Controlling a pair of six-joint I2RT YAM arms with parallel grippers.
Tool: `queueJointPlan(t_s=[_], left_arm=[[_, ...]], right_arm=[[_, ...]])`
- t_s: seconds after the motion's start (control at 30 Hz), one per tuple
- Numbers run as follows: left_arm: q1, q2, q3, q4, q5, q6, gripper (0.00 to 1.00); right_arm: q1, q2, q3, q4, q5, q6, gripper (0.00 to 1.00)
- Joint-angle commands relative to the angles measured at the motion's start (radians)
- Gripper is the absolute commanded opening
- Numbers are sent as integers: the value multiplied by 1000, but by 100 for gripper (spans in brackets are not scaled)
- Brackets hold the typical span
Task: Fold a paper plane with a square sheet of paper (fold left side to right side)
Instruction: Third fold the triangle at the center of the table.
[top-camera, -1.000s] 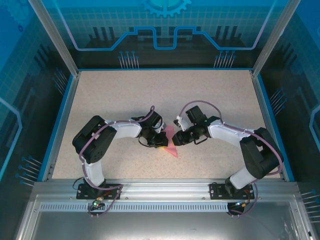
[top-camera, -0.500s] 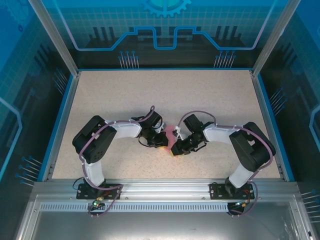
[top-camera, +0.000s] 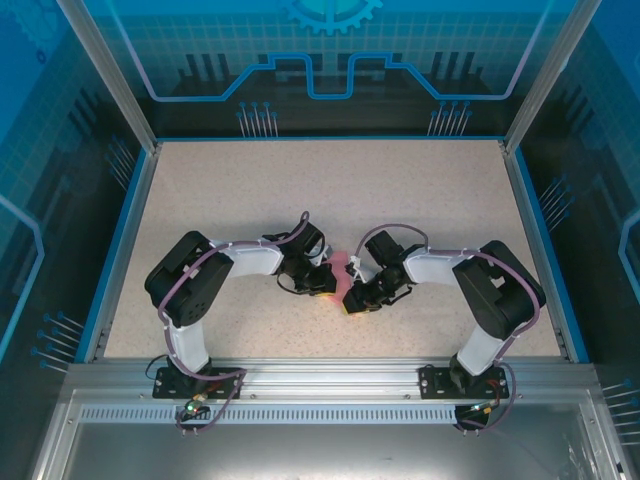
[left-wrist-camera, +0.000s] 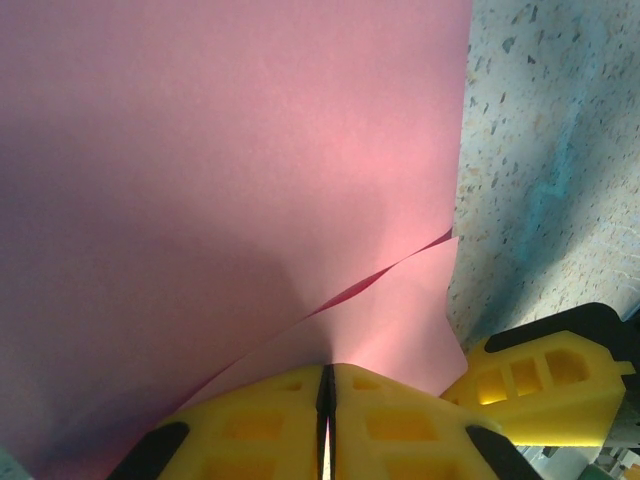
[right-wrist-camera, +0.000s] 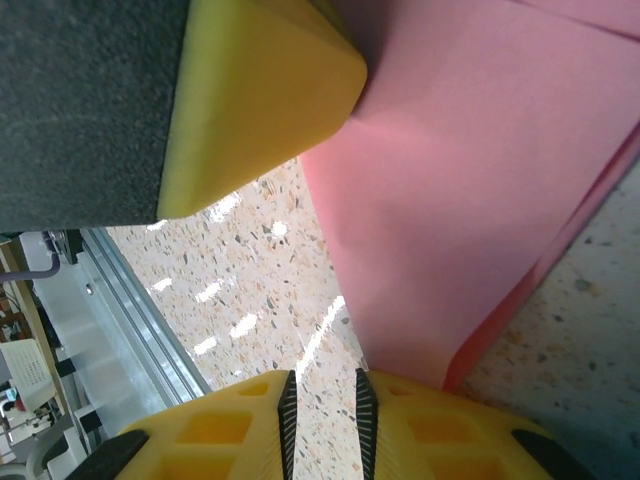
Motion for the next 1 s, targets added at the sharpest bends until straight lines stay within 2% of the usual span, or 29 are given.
queueJointPlan(t_s=[0.0,0.5,0.63,0.83,0.97], left_arm=[[-4,53,-35,-55,-74,-5,12],[-5,54,-35,-60,-80,-2,12],[-5,55,-35,-62,-81,0,12],[-5,50,-33,-65,-81,0,12],[-4,46,-32,-63,-81,0,12]], right_arm=[[16,19,3,-47,22,2,25],[22,0,-38,-79,-6,9,24],[18,-21,-43,-114,19,4,24],[12,-143,-21,-141,-2,6,16],[13,-134,2,-111,9,41,9]])
